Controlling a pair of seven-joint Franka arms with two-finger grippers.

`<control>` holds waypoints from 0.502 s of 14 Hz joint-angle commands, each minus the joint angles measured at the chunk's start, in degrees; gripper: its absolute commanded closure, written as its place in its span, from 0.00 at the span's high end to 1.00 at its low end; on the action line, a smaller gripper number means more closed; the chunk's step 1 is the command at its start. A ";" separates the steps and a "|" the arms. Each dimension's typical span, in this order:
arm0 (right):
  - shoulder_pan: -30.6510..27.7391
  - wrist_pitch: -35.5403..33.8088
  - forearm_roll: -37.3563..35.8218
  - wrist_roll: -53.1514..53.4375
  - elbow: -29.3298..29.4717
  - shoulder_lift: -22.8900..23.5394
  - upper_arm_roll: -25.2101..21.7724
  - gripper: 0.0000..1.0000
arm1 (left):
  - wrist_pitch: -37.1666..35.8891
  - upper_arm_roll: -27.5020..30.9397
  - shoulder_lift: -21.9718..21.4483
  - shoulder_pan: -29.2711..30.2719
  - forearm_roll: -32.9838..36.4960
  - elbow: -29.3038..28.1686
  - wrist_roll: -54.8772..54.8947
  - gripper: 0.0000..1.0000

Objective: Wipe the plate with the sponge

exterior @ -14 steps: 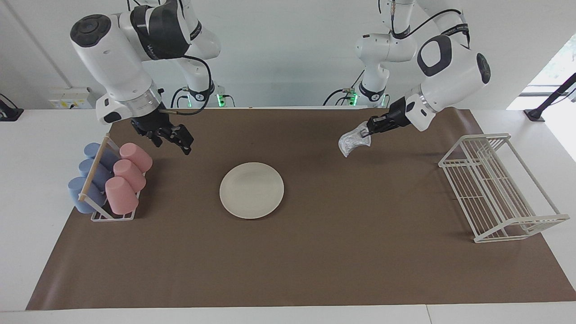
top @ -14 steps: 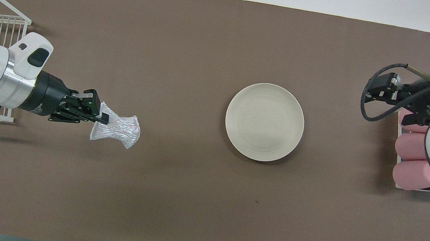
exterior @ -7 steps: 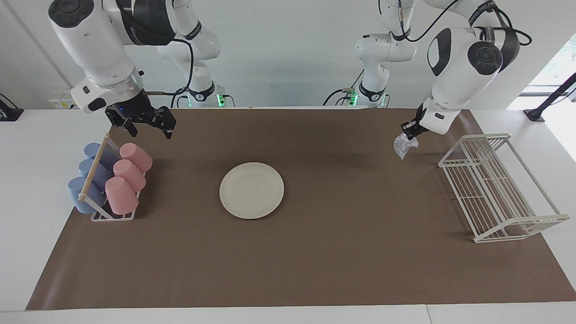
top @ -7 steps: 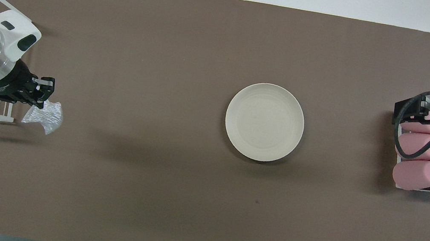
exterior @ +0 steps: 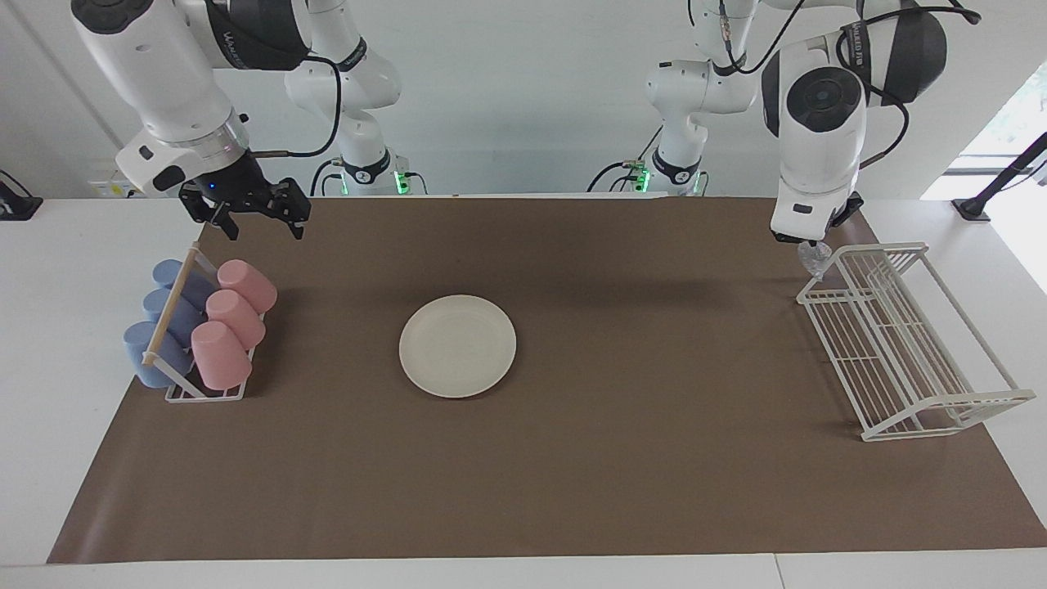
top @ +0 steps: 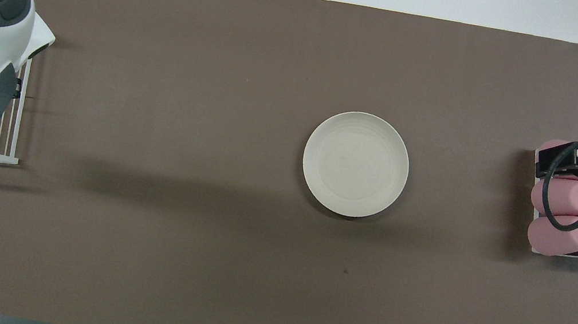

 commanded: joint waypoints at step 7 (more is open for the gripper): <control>0.23 1.28 -0.23 -0.31 -10.43 -7.73 -1.54 1.00 | 15.70 0.78 5.09 6.28 22.24 -9.09 -6.47 0.00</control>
